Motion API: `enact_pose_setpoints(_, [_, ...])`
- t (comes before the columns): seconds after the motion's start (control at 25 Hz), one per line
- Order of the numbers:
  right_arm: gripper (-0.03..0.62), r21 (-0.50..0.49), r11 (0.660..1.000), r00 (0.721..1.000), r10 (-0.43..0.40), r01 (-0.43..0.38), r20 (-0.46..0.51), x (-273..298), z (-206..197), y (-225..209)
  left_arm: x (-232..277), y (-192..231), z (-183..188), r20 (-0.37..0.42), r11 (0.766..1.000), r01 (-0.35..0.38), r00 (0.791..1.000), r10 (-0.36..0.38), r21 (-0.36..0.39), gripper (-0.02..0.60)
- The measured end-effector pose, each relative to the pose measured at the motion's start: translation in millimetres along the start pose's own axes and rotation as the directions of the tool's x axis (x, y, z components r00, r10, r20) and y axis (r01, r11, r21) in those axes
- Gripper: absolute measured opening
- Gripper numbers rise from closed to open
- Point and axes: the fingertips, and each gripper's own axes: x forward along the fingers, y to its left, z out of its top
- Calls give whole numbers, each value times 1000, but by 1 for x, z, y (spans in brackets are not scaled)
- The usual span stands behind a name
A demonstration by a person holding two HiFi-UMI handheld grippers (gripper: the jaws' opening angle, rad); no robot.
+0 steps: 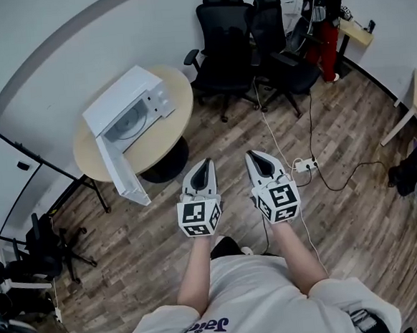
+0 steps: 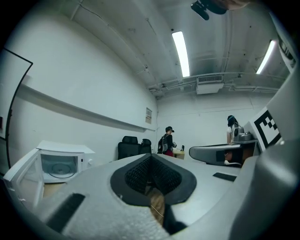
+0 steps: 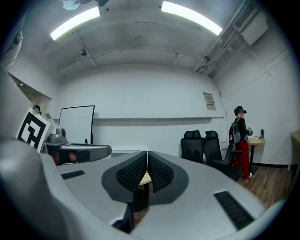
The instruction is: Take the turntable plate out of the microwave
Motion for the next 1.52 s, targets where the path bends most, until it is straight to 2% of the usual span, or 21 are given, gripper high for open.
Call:
enact_pose_setpoints(0.24, [18, 12, 1000, 1000, 8, -8, -24, 31, -13, -16, 34, 19, -19, -24, 998, 6, 1000, -7, -66, 15])
enact_pose_setpoints(0.52, [18, 22, 1000, 1000, 15, -14, -27, 97, -17, -45, 100, 53, -22, -25, 997, 21, 999, -23, -71, 15])
enact_pose_setpoints(0.8, [18, 9, 997, 996, 81, -81, -33, 194, -7, -50, 160, 124, -7, 3, 996, -33, 999, 34, -83, 15])
enact_pose_setpoints(0.96, [18, 9, 987, 986, 161, -161, -43, 258, -8, -29, 170, 178, 0, 10, 992, -112, 994, 112, -59, 15])
enact_pose_setpoints(1.08, [18, 15, 973, 972, 229, -229, -53, 307, -12, -5, 168, 224, -1, 5, 982, -188, 982, 188, -25, 15])
enact_pose_setpoints(1.2, [18, 21, 953, 951, 303, -302, -70, 352, -18, 27, 160, 271, -11, -15, 964, -264, 965, 263, -39, 15])
enact_pose_setpoints(1.36, [18, 18, 910, 907, 413, -413, -85, 398, -25, 78, 145, 328, -24, -34, 929, -364, 931, 363, -60, 15])
enact_pose_setpoints(1.52, [18, 18, 862, 857, 505, -506, -99, 429, -28, 125, 129, 365, -28, -42, 901, -425, 905, 423, -90, 15])
